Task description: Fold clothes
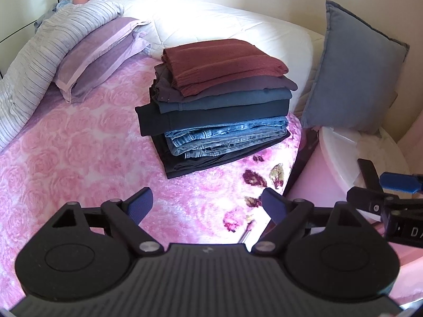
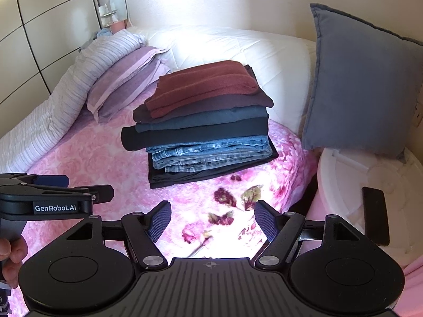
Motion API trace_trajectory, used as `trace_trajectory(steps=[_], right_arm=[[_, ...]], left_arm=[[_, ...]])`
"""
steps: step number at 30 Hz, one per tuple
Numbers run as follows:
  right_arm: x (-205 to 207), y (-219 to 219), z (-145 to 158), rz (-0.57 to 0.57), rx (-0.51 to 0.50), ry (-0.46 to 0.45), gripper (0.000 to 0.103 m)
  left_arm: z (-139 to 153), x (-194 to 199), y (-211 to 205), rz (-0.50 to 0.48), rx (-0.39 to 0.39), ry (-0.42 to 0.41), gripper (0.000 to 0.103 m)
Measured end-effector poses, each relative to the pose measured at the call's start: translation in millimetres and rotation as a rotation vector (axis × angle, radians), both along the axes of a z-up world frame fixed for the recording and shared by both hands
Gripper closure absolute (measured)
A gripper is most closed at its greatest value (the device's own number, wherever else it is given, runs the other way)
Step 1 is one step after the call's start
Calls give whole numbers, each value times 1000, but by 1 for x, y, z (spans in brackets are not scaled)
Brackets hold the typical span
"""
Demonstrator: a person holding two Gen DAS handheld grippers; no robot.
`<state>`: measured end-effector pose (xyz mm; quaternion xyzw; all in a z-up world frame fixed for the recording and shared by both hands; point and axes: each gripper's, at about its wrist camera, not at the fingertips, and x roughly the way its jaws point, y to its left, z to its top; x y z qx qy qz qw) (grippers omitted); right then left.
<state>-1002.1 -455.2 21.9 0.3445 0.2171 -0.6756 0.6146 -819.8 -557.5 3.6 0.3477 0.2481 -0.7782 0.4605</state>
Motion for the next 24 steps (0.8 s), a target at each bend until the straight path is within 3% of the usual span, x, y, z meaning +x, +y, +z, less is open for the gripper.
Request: trace_trajectory(steps=[24], right_arm=[[-3,-15,-4,21,24,11,30]], left_arm=[[-5,-8,-11,16,9,1,14]])
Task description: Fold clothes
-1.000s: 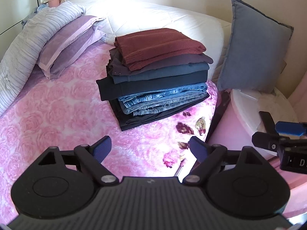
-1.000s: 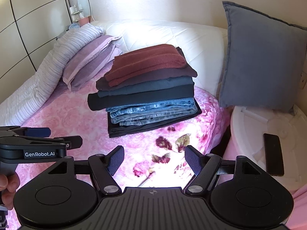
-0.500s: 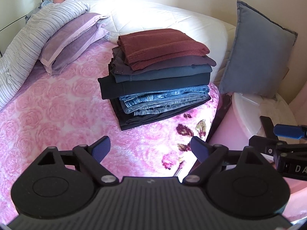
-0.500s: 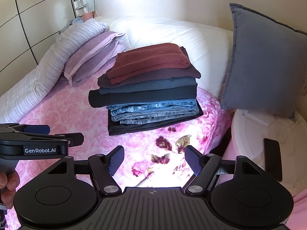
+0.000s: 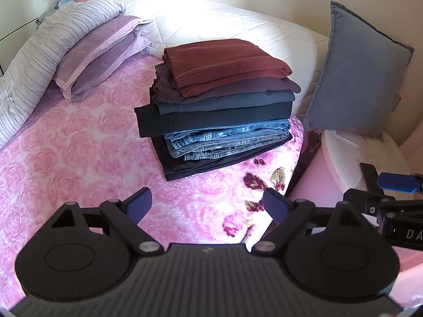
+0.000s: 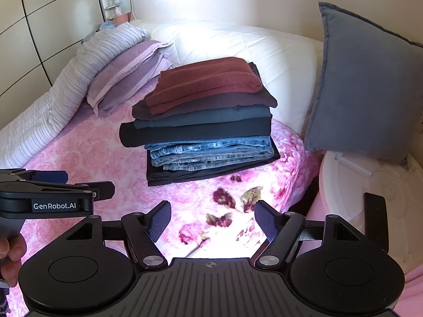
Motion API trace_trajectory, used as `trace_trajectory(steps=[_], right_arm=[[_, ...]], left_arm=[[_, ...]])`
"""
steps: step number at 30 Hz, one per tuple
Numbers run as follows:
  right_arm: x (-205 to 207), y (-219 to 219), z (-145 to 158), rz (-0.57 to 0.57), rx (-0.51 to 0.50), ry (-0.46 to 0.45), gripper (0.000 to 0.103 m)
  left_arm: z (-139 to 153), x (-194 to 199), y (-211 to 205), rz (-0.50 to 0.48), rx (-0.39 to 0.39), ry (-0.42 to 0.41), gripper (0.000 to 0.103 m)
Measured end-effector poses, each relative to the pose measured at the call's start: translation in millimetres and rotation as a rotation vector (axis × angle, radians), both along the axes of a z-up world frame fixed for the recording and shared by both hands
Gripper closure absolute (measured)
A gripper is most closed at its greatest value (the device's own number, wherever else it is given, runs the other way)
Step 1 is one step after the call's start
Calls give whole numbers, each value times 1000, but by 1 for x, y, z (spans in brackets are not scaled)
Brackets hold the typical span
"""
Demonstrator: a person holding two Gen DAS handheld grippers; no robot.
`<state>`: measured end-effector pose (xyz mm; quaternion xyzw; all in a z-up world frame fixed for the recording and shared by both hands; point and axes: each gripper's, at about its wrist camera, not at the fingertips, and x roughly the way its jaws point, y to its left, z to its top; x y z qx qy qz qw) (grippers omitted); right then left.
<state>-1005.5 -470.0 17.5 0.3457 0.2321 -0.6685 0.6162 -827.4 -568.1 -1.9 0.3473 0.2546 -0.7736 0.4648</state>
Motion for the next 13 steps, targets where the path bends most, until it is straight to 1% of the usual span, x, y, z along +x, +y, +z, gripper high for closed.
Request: trace_trajectory(steps=[9,13], right_arm=[[0,-6,-3,12,9,1,30],[0,-8,-4,13,13,2,30]], left_arm=[[-1,1,-4,5,5,4,14],[-2,2,-3,0,2,21,14]])
